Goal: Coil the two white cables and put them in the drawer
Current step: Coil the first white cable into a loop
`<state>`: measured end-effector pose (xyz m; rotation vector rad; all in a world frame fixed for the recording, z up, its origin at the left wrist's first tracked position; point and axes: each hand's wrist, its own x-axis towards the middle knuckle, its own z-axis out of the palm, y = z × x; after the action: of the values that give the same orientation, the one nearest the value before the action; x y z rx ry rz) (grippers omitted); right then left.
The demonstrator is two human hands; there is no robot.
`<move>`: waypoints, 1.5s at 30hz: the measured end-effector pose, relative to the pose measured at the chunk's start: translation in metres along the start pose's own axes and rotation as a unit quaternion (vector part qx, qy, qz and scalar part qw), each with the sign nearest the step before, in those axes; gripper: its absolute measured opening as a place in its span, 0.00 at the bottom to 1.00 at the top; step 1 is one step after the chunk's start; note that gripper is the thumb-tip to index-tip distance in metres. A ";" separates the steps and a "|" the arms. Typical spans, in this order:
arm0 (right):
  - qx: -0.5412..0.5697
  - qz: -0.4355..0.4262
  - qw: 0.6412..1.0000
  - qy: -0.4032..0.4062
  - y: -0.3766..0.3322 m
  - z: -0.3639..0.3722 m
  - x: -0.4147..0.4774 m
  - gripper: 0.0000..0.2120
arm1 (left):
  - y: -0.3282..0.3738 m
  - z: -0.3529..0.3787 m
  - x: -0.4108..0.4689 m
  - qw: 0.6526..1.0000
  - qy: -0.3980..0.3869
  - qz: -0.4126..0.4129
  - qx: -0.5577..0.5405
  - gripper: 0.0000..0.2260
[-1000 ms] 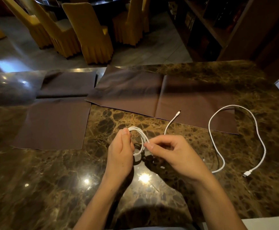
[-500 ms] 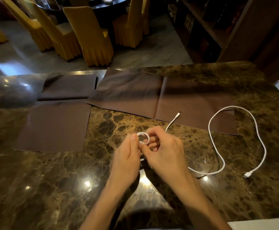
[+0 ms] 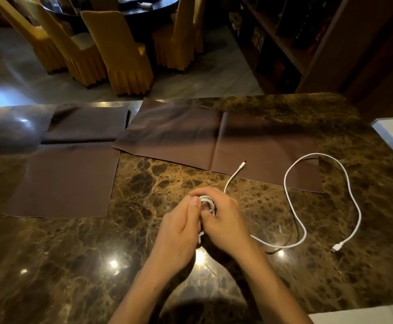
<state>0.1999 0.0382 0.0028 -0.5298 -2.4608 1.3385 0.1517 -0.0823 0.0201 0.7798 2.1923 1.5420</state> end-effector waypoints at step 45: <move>-0.096 0.029 0.992 -0.081 0.017 0.028 0.082 0.09 | -0.071 -0.075 0.057 0.979 0.068 -0.166 -0.092 0.09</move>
<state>0.1182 0.0626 -0.0199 -0.5603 -2.7456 1.2178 0.0471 -0.1214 -0.0184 0.2425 2.0999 1.6299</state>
